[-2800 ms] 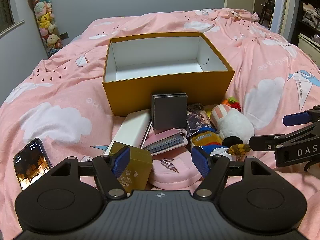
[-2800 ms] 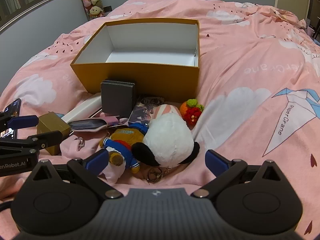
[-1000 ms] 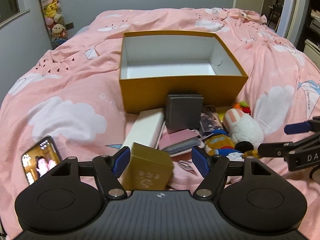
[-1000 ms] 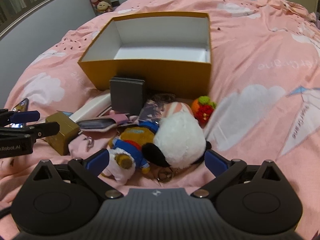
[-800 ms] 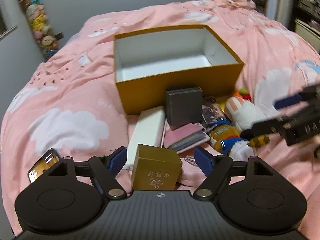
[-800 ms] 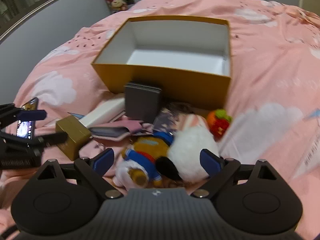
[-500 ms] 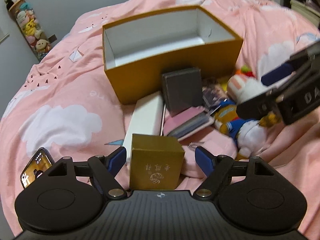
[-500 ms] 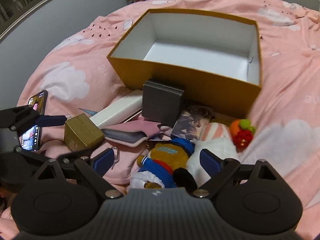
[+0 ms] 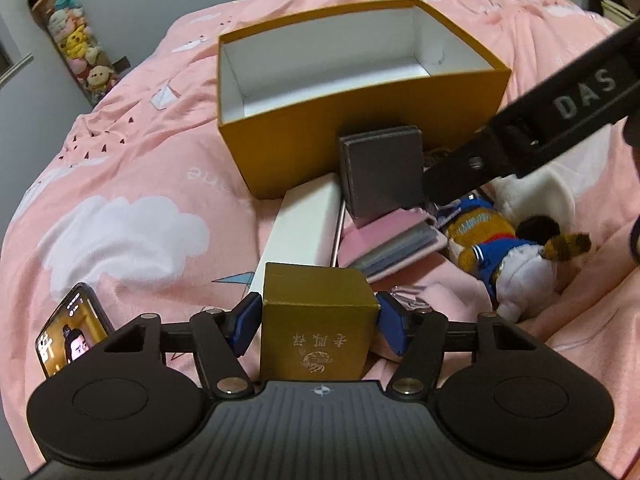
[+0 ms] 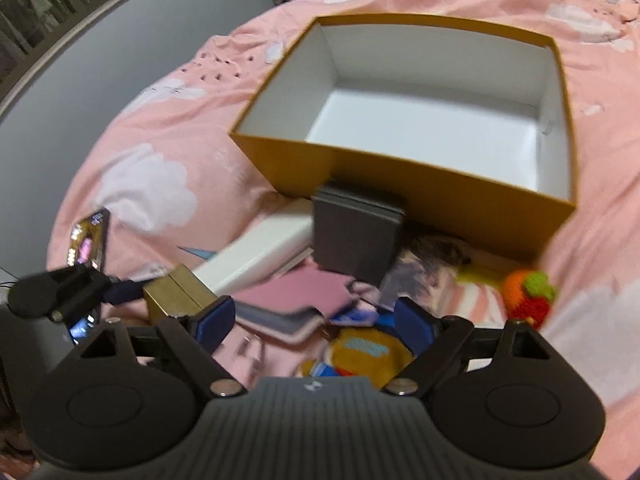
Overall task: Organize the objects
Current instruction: 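Grasp the gold cube box with the left gripper and lift it, then grasp the white rectangular box with the right gripper while the left gripper holds the gold cube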
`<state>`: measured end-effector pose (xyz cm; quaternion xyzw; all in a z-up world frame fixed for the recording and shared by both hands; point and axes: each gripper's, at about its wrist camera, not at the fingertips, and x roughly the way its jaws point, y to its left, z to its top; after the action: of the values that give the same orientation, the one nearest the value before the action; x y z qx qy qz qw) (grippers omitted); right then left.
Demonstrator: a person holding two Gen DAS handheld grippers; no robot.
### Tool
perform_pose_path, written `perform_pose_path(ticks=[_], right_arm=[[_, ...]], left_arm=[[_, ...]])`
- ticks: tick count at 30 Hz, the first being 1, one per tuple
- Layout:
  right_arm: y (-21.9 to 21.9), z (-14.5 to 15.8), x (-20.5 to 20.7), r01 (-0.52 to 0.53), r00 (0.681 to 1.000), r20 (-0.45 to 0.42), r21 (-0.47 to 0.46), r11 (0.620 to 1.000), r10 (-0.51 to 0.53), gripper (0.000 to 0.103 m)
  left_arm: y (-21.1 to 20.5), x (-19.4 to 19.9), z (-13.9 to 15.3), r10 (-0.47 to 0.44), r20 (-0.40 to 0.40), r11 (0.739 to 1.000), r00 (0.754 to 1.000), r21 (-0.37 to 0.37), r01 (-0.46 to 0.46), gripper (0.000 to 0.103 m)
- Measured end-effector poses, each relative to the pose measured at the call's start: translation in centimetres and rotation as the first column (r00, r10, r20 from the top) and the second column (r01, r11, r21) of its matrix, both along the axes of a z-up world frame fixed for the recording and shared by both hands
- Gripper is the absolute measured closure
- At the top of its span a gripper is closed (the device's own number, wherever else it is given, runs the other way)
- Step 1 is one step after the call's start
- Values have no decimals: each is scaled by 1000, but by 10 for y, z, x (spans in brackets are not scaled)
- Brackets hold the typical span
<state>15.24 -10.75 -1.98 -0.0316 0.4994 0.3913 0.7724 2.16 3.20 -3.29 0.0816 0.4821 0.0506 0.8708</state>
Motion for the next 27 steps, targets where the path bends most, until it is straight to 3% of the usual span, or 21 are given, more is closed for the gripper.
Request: perform_pose_path(ticks=[6, 11, 15, 19, 27], right_arm=[[21, -5, 17, -9, 996, -83, 36, 999, 12, 25], [36, -13, 36, 45, 980, -199, 71, 996, -30, 27], [50, -25, 50, 93, 953, -297, 87, 992, -64, 33], [66, -45, 60, 139, 915, -389, 59, 989, -106, 33], [87, -81, 72, 168, 852, -504, 8, 986, -142, 37]], left_arm=[[13, -2, 24, 49, 80, 998, 996, -45, -45, 32], [43, 7, 44, 131, 119, 985, 984, -127, -115, 33], [65, 22, 51, 178, 139, 975, 974, -159, -156, 32], [79, 38, 48, 205, 139, 972, 969, -144, -185, 32], [89, 52, 37, 205, 102, 971, 973, -148, -189, 32]])
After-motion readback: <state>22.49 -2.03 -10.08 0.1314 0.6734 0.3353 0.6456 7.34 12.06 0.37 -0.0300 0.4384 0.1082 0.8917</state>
